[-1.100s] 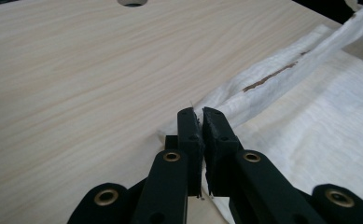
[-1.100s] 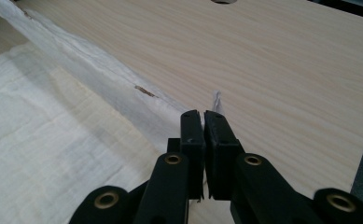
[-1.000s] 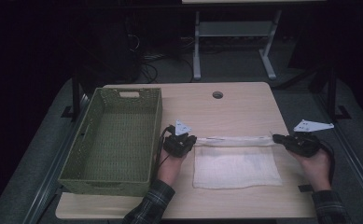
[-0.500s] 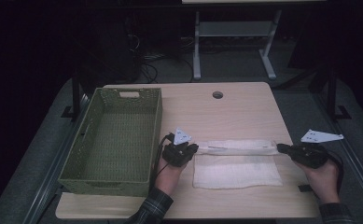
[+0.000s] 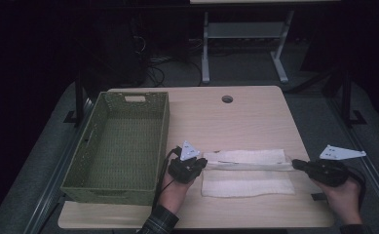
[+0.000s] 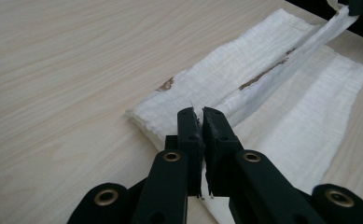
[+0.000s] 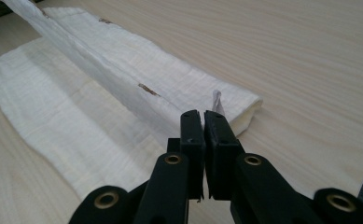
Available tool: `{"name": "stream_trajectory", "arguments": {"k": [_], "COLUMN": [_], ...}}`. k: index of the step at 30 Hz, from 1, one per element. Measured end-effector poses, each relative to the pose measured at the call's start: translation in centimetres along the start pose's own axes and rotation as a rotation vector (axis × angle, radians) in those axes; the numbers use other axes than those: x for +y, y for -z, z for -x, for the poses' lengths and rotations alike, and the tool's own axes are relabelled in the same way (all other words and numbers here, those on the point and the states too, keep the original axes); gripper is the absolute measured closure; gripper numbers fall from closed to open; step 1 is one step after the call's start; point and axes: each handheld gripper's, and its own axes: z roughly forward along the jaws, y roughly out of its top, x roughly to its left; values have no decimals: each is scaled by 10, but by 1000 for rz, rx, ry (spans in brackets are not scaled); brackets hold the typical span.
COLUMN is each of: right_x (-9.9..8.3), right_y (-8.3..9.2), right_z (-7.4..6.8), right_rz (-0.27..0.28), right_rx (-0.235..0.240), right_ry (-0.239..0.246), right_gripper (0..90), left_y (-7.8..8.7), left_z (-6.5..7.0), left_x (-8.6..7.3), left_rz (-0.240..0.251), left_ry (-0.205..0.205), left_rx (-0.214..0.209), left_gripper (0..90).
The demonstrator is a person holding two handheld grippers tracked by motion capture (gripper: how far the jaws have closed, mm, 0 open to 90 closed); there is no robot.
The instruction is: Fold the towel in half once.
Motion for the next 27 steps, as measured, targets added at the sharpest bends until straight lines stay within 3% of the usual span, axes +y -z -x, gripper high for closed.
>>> {"name": "stream_trajectory", "arguments": {"k": [7,14,18,23,27], "right_x": [-11,-22,-27,-34,-39], "right_y": [6,5,5,3,6], "right_z": [-8,-12,-17,-21,-22], "right_rz": [-26,-70,-92,-133,-134], "right_rx": [17,44,60,74,83], "right_ry": [-6,-9,-3,-6,-7], "right_gripper": [866,865,861,856,731], "left_y": [4,5,5,0,1], "left_z": [8,18,21,25,25], "left_x": [-7,-15,-21,-31,-31], "left_rz": [-29,-79,-101,-168,-163], "left_ry": [-18,-41,-28,-21,-22], "left_rx": [-19,-11,-22,-54,-58], "left_gripper": [860,860,860,856,782]}}
